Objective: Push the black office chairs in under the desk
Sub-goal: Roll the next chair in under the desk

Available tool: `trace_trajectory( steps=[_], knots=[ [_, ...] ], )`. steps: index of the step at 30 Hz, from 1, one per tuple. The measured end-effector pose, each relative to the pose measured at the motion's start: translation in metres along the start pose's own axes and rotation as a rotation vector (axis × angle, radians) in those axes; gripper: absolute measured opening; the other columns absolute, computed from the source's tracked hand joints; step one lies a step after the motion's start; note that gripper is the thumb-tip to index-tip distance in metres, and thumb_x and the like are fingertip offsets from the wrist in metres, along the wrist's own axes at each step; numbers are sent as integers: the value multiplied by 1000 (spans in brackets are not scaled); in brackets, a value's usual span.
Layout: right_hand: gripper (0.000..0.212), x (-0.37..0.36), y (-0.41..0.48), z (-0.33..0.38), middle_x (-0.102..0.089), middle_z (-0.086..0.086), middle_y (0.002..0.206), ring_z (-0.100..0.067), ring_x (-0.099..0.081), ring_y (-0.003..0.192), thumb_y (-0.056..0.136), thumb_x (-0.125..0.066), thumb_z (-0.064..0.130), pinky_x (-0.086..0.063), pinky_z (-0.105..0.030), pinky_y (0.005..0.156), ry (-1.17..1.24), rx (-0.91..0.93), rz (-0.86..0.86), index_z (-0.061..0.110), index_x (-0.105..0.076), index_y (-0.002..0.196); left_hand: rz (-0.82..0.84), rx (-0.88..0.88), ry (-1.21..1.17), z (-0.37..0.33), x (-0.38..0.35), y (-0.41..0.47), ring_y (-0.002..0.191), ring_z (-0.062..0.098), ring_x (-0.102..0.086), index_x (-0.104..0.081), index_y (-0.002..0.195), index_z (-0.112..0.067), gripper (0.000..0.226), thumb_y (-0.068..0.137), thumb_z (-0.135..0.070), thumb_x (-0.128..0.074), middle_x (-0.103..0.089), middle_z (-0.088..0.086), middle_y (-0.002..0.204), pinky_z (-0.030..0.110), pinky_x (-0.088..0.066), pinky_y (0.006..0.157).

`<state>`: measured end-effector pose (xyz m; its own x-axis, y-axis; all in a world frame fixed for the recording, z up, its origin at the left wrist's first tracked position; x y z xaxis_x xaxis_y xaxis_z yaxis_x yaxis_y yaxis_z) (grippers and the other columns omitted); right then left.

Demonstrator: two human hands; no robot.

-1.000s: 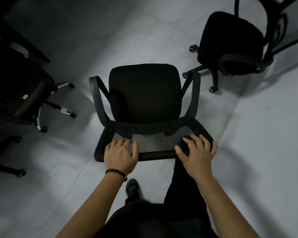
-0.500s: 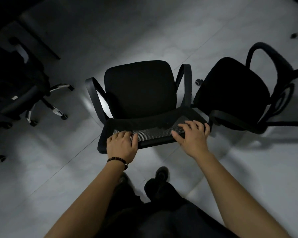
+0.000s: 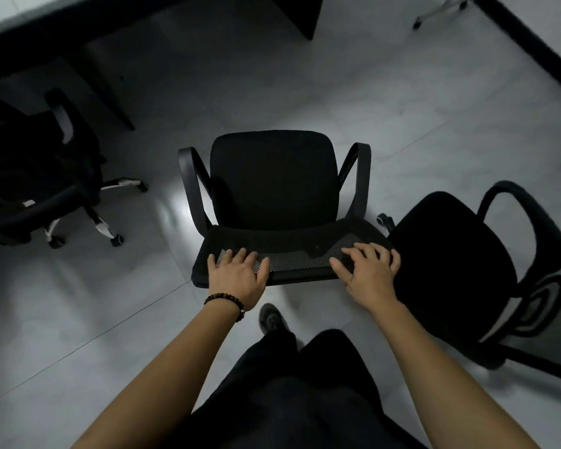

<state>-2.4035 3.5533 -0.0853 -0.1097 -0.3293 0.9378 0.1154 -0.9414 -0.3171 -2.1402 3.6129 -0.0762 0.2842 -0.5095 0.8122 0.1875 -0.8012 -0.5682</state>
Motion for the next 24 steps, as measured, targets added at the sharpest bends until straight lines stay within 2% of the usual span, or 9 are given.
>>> trace_trajectory(
  steps=[7,14,18,21,24],
  knots=[
    [81,29,79,6,-49,1,142,-25,-28,137,80,-9,78,-2,-49,114,-57,87,59,34,-60,126,35,75,-71,-14,29,39,146,25,-15,-28,147,-31,67,93,-62,-6,-25,-2,157,54,-2,117],
    [80,61,184,47,-51,1,141,-26,-30,136,81,-10,77,-3,-49,113,-77,217,70,33,-61,124,-16,189,-117,-5,81,105,144,26,-22,-35,144,-31,63,94,-60,-8,-32,-1,154,55,-7,117],
    [76,82,255,81,-55,0,136,-27,-33,132,83,-15,75,-4,-48,112,-40,320,58,31,-65,120,-92,335,-105,1,122,138,141,24,-28,-43,138,-32,57,96,-56,-13,-40,-1,149,58,-6,115],
    [63,94,306,112,-55,0,135,-27,-34,132,90,-28,71,-4,-48,113,-60,400,78,30,-64,121,-119,500,-142,11,142,155,142,25,-24,-42,138,-33,57,96,-57,-12,-37,2,151,62,0,113],
    [59,102,343,144,-55,1,135,-26,-35,132,92,-31,68,-5,-49,113,-104,466,88,31,-63,123,-137,597,-210,25,154,170,143,26,-21,-41,139,-33,58,95,-59,-13,-35,4,151,63,1,111]
  ],
)
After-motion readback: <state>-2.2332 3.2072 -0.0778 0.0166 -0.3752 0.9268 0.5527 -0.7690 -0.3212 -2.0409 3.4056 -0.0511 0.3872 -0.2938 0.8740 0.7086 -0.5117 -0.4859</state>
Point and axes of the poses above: each hand's wrist, its own y-axis towards the middle knuckle, its own x-axis out of the back of the hand, z = x × y, the point moved 4 cm from there along y, towards the middle knuckle
